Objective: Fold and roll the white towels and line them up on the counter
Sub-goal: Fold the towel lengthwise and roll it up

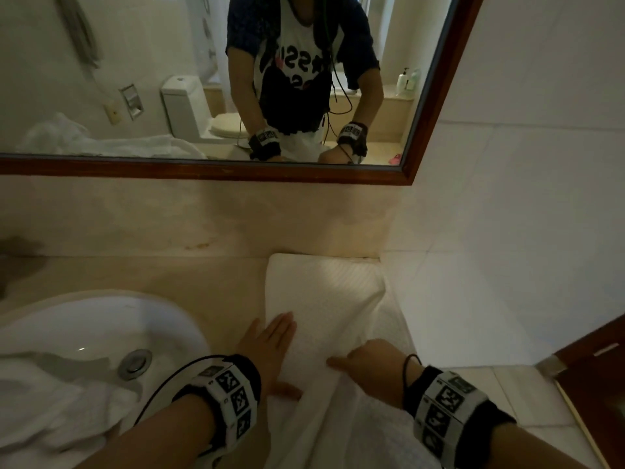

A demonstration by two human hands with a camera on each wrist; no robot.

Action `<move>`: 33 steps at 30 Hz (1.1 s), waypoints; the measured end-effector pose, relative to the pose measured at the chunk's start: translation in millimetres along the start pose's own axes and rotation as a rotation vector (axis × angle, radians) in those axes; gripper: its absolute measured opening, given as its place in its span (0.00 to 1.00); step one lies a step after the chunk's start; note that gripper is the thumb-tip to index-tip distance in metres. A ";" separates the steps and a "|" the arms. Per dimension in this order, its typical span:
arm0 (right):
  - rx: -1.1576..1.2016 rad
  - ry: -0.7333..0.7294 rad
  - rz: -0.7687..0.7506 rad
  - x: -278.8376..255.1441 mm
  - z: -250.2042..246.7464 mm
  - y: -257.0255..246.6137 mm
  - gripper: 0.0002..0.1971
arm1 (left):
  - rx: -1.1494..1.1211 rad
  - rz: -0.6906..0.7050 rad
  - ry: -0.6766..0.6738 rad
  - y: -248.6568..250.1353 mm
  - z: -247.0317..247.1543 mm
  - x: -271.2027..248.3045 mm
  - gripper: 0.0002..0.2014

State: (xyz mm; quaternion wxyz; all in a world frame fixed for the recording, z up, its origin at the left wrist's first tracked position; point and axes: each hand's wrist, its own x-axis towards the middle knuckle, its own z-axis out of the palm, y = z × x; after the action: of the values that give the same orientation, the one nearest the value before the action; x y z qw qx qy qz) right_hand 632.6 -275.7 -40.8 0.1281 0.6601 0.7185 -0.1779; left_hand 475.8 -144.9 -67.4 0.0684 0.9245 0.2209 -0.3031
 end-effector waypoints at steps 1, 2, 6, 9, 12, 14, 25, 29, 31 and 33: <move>-0.021 0.066 -0.019 -5.4 0.2 4.4 0.21 | -0.001 -0.016 -0.005 -0.4 -1.0 -0.2 0.71; -0.053 0.124 -0.040 -12.5 2.4 9.5 0.21 | 0.000 -0.032 -0.010 -1.0 -2.6 0.0 0.71; -0.053 0.253 0.013 -52.7 15.9 38.0 0.17 | 0.043 -0.071 -0.019 -5.9 -0.5 2.3 0.60; 0.000 0.208 0.129 -78.1 33.0 68.5 0.21 | 0.079 -0.097 -0.007 -6.0 1.8 1.8 0.57; -0.026 0.070 0.215 -87.4 47.7 67.6 0.16 | 0.129 -0.130 -0.022 -2.3 -0.7 0.8 0.55; -0.032 0.100 0.171 -84.9 55.8 59.5 0.22 | 0.176 -0.146 -0.018 5.4 -2.2 -2.9 0.52; 0.233 0.205 0.283 -145.0 75.8 -14.7 0.47 | 0.077 -0.117 0.037 36.9 20.7 -68.2 0.37; 0.183 0.071 0.193 -162.2 105.4 -50.6 0.44 | 0.106 -0.028 0.081 54.8 17.2 -94.1 0.38; 0.156 0.038 0.170 -169.0 119.9 -70.9 0.40 | 0.053 -0.004 0.074 68.0 28.8 -108.7 0.37; 0.134 0.001 0.165 -173.9 130.0 -89.9 0.37 | -0.034 -0.001 0.095 79.2 50.6 -124.8 0.34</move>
State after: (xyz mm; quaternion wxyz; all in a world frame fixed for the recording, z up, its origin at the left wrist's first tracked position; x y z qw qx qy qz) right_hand 553.3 -493.8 -77.7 0.0974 0.7240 0.6484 -0.2141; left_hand 394.8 -274.7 -35.1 0.0733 0.9364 0.2296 -0.2550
